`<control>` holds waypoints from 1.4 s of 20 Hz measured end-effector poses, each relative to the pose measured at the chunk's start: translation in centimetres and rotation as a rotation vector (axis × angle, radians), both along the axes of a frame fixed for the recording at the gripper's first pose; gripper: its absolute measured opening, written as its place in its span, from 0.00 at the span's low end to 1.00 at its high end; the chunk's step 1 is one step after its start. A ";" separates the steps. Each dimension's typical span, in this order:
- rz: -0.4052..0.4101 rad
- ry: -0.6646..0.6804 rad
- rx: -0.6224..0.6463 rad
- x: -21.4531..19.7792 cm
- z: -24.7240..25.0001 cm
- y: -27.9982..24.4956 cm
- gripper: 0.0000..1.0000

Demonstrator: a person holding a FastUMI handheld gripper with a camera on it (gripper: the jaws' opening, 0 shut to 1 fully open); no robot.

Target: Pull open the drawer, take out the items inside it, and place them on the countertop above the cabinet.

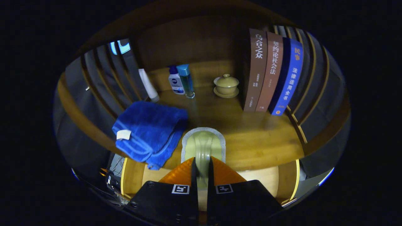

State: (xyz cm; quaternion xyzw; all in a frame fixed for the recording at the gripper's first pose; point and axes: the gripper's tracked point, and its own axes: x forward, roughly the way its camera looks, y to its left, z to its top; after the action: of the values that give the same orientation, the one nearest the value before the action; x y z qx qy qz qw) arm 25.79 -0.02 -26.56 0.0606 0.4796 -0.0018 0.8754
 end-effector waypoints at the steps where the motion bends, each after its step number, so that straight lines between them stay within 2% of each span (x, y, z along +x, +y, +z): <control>1: 0.000 0.014 -0.005 1.0 -0.5 -0.3 0.16; 7: -0.026 0.046 -0.006 5.4 -2.3 -1.5 0.15; 9: -0.030 0.053 0.005 5.5 -2.8 -1.5 0.24; 13: -0.033 0.048 0.029 4.7 -3.0 -1.5 1.00; 16: -0.037 -0.010 0.031 3.3 -1.0 -1.4 1.00; 20: -0.027 -0.202 0.023 -1.2 3.6 -0.6 0.99; 25: -0.052 -0.498 -0.005 -10.9 8.6 0.2 0.99; 28: -0.088 -0.611 -0.029 -17.4 8.6 0.5 0.99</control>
State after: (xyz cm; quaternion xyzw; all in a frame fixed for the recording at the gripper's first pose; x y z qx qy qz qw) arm 8.39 0.49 -17.95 0.0664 0.1909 -0.0282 0.9789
